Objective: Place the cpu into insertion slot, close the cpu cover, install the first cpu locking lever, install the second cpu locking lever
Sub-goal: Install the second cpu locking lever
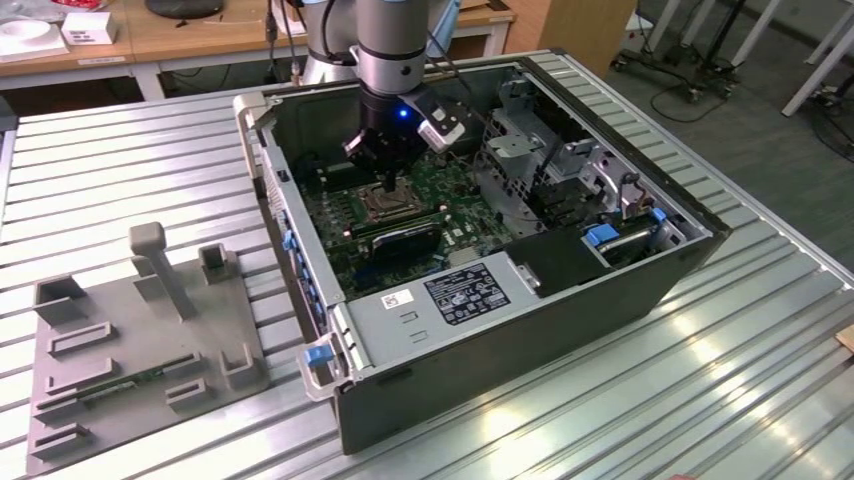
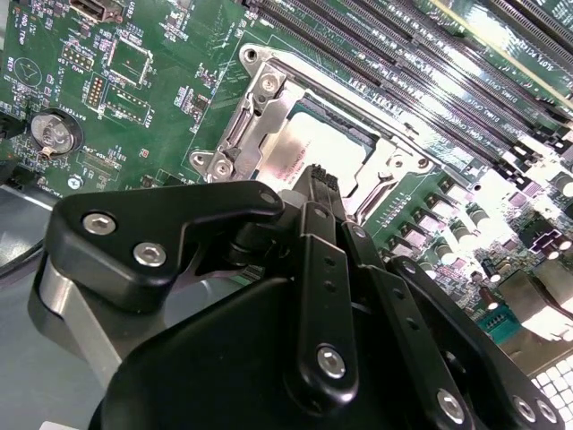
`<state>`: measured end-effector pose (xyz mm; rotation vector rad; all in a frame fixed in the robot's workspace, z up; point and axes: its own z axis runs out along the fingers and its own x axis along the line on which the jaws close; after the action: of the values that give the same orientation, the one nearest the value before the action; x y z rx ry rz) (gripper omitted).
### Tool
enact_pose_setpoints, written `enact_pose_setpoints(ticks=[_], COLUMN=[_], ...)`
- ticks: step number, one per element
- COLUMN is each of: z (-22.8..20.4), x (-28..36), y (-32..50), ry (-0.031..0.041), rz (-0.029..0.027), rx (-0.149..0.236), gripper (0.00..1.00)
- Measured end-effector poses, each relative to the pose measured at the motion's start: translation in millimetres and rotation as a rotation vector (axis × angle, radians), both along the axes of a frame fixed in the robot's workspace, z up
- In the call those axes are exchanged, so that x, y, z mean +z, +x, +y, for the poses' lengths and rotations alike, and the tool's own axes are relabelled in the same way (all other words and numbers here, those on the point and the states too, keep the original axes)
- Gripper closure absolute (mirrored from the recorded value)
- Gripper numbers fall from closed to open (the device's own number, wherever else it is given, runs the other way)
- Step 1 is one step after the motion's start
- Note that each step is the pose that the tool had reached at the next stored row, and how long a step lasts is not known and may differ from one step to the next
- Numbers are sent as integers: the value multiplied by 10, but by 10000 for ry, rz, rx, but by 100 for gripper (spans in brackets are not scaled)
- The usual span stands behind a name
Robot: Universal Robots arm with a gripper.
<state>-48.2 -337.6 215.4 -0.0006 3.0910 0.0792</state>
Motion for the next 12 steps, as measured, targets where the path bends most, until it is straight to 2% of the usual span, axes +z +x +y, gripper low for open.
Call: enact_pose_setpoints(ticks=[3, 12], z=[0, 0], x=[10, 99], y=[0, 0], ry=[-2, 0], rz=[1, 15], rx=[0, 0], gripper=[89, 89])
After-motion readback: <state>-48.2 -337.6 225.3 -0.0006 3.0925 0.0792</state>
